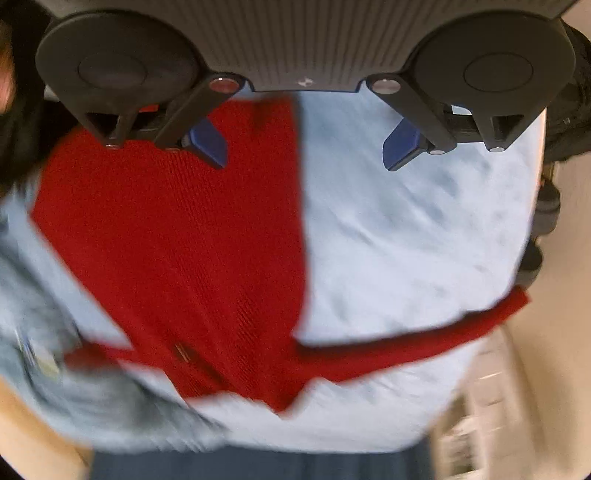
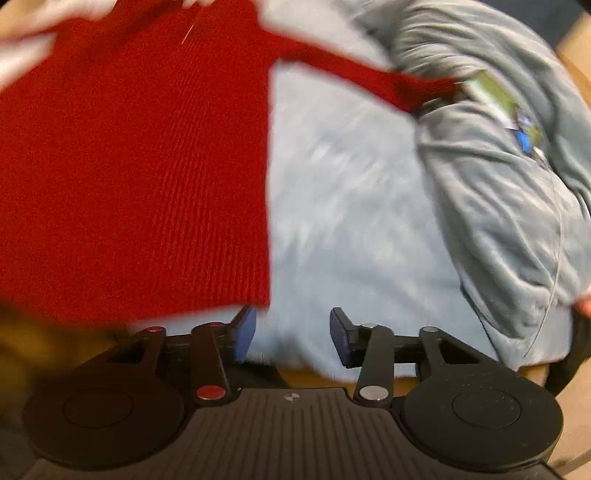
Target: Fold small clothes
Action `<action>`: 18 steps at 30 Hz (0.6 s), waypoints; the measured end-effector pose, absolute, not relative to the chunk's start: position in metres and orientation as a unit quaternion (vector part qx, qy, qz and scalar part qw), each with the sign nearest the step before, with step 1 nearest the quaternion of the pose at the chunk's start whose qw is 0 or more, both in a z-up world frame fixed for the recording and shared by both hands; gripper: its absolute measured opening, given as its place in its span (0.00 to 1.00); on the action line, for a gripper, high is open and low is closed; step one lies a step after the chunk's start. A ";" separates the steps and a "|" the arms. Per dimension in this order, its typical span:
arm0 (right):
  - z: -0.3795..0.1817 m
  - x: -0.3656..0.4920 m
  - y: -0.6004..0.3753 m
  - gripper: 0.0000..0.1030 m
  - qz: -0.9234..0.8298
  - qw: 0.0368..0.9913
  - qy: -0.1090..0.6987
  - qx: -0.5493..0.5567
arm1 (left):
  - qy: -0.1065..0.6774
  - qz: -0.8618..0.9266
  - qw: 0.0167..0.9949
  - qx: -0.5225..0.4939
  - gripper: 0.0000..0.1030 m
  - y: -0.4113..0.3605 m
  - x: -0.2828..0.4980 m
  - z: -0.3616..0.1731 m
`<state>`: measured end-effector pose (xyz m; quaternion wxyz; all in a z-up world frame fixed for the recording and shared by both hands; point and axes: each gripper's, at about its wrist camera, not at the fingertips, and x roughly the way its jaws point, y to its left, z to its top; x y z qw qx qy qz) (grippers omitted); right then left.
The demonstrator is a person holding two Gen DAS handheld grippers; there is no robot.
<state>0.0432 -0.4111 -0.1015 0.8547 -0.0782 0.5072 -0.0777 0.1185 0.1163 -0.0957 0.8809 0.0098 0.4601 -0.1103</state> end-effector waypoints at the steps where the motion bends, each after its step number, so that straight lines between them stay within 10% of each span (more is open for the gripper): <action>1: -0.095 0.049 -0.416 0.45 -0.089 0.860 0.499 -0.056 | 0.456 -0.090 0.885 -0.029 0.91 0.128 0.137 -0.091; 15: -0.110 0.145 -0.360 0.45 -0.087 0.871 0.484 0.002 | 0.472 0.058 0.817 -0.326 0.89 0.141 0.434 -0.168; 16: -0.115 0.150 -0.356 0.45 -0.084 0.869 0.488 -0.005 | 0.469 0.067 0.816 -0.331 0.84 0.144 0.444 -0.175; 18: -0.124 0.159 -0.351 0.45 -0.081 0.864 0.496 -0.023 | 0.454 0.107 0.824 -0.322 0.21 0.152 0.463 -0.181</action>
